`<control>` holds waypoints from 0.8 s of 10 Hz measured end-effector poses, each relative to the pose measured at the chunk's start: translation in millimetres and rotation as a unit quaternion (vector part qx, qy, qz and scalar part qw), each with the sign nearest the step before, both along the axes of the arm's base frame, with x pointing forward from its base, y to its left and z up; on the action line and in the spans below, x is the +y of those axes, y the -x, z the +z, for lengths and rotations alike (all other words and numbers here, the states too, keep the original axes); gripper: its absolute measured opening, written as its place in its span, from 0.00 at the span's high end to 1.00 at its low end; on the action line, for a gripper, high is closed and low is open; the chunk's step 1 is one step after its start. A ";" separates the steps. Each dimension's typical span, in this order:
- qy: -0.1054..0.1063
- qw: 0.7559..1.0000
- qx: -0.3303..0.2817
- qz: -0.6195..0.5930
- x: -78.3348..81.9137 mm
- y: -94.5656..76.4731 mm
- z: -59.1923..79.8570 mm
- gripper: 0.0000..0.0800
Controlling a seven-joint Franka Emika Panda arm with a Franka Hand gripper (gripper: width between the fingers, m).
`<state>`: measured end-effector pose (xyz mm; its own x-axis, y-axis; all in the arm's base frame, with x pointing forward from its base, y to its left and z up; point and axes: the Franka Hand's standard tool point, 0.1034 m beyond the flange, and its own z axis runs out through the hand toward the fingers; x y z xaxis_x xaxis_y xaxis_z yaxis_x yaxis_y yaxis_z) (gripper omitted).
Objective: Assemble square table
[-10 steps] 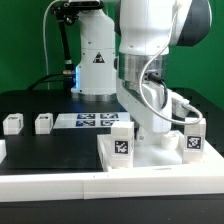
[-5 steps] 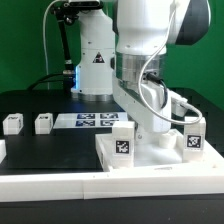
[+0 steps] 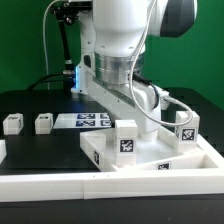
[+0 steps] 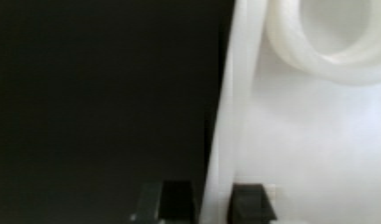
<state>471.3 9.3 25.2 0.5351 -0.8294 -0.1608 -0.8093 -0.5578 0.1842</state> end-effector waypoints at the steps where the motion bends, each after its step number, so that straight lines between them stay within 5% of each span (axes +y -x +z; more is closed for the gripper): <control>1: -0.003 1.000 0.003 0.011 -4.5 0.3 -0.6 0.89; 5: -0.018 0.994 -0.008 0.104 -20.7 -1.5 0.1 0.89; 8: -0.007 0.965 -0.040 0.260 -37.3 -15.5 2.2 0.89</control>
Offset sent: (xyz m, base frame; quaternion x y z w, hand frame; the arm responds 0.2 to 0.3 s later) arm 0.0000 0.0000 0.0000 0.0000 0.0000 -0.1296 0.9916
